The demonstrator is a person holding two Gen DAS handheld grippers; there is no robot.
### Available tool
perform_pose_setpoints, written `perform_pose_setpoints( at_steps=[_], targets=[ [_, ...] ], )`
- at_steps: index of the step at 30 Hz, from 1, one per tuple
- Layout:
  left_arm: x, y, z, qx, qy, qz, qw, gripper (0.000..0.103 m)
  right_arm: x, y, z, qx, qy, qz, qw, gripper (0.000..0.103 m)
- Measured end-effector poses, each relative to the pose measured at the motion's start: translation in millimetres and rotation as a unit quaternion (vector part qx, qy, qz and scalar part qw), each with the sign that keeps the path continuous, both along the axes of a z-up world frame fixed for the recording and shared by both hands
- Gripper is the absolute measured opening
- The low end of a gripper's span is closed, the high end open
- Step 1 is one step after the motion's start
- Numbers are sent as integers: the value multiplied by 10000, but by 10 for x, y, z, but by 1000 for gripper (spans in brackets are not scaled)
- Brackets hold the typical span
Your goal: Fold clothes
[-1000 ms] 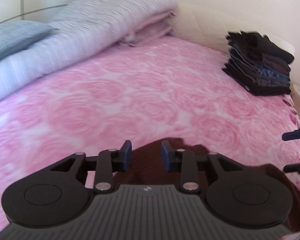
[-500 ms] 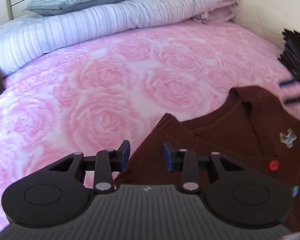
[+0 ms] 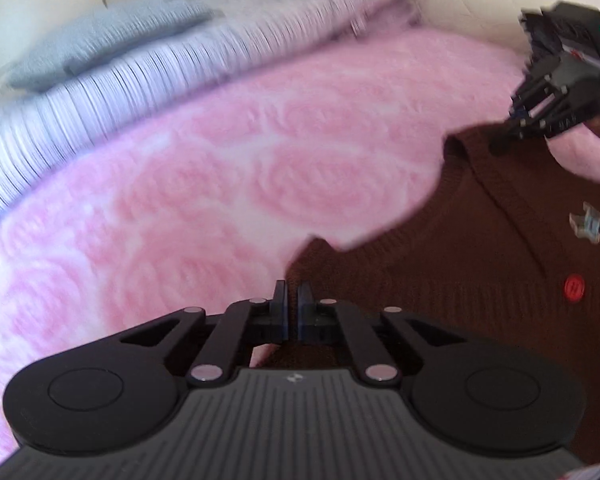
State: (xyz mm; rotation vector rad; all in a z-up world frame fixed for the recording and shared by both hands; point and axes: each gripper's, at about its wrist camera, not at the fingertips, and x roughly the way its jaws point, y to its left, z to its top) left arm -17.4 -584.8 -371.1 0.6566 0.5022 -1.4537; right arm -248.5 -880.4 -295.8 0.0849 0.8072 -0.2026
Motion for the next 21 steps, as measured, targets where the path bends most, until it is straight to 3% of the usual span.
perform_pose_setpoints(
  at_steps=[3,7,10,11,13,15,17,21],
  targets=[
    [154,-95,183,-319,-18,231,9992,2,82,58,86,-328,7,31,9995,5],
    [377,-346,244,-463,-312,517,9971,2,366,2,88,-866,0,-9,9962,5],
    [530,-539,63,-141,-238,737,9969,3,631,-130,-21,-1090,17,-99,9940,6],
    [577,-598,-17,11,-179,815,9965,8,717,-170,-85,-1120,157,-105,9935,6],
    [608,-589,-148,159,-158,1045,9943,13,817,-135,-191,-1457,544,-119,9878,20],
    [593,-439,-147,47,-33,1165,9932,15,775,3,-202,-2066,721,-99,9757,68],
    [522,-232,-76,-5,13,1202,9927,18,586,115,-83,-2166,724,-100,9735,72],
    [205,287,163,130,-141,1058,9942,18,40,457,246,-1612,973,-42,9821,72]
  ],
)
